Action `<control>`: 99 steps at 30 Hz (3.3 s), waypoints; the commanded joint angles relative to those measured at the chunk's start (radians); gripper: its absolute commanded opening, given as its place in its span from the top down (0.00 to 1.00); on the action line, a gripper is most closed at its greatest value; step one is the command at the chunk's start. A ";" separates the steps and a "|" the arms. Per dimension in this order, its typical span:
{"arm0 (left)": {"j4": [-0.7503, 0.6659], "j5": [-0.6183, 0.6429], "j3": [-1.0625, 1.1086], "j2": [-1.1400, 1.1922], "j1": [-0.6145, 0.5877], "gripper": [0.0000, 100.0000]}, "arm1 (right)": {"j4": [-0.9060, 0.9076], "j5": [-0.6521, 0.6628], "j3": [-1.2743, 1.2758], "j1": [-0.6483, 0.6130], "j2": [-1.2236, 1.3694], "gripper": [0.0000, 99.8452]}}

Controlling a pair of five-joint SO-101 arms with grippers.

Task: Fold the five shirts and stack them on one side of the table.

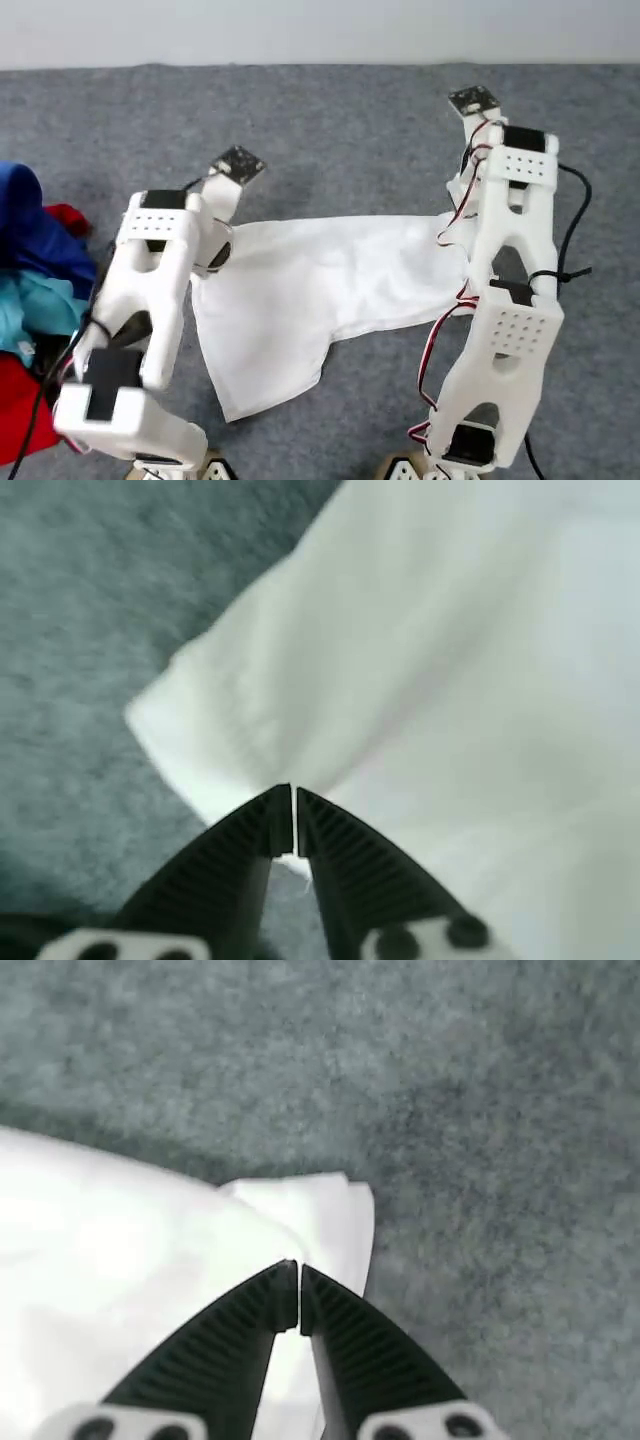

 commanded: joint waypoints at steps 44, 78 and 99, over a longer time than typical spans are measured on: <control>0.486 0.026 -0.234 -0.074 0.272 0.98 | 0.318 -0.008 0.005 -0.062 -0.093 0.99; 0.338 -0.091 0.286 -0.167 0.308 0.99 | 0.315 0.147 0.123 0.174 -0.039 0.99; 0.494 -0.192 0.163 -0.669 -0.496 0.98 | 0.294 0.149 0.634 -0.255 -0.750 0.99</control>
